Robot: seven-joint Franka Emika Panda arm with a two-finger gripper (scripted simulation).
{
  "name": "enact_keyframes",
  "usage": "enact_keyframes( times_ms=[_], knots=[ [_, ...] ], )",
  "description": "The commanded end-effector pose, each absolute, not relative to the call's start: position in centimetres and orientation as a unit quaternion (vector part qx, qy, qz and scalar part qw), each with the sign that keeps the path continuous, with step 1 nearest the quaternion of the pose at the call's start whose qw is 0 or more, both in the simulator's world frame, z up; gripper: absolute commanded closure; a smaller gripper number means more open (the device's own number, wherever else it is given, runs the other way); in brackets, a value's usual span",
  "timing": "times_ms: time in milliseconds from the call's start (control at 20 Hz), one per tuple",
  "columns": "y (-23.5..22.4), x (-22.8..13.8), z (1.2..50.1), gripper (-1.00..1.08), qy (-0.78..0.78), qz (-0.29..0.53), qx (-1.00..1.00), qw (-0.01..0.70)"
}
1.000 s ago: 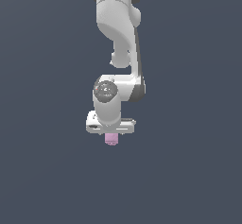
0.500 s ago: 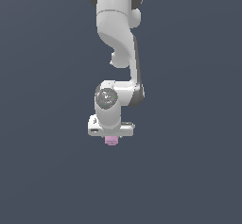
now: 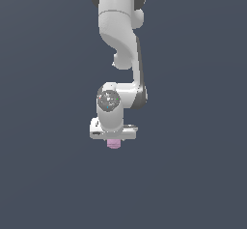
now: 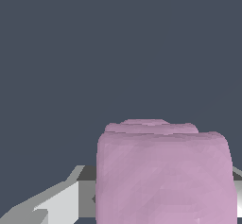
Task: Pick up the object and move it to a goal position.
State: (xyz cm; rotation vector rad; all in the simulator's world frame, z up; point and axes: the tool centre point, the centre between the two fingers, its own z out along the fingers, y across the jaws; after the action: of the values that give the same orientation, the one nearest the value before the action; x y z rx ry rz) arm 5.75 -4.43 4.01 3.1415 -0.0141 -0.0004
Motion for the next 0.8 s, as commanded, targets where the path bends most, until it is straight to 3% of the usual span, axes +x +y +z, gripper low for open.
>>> enact_keyframes(
  times_ms=[0,400,750],
  knots=[
    [-4.4,5.8,4.0,1.08,-0.004,0.000,1.000,0.000],
    [-3.4,5.6,6.4,1.08,-0.004,0.000,1.000,0.000],
    [-1.1,5.4,11.9,1.08,-0.004,0.000,1.000,0.000]
  ],
)
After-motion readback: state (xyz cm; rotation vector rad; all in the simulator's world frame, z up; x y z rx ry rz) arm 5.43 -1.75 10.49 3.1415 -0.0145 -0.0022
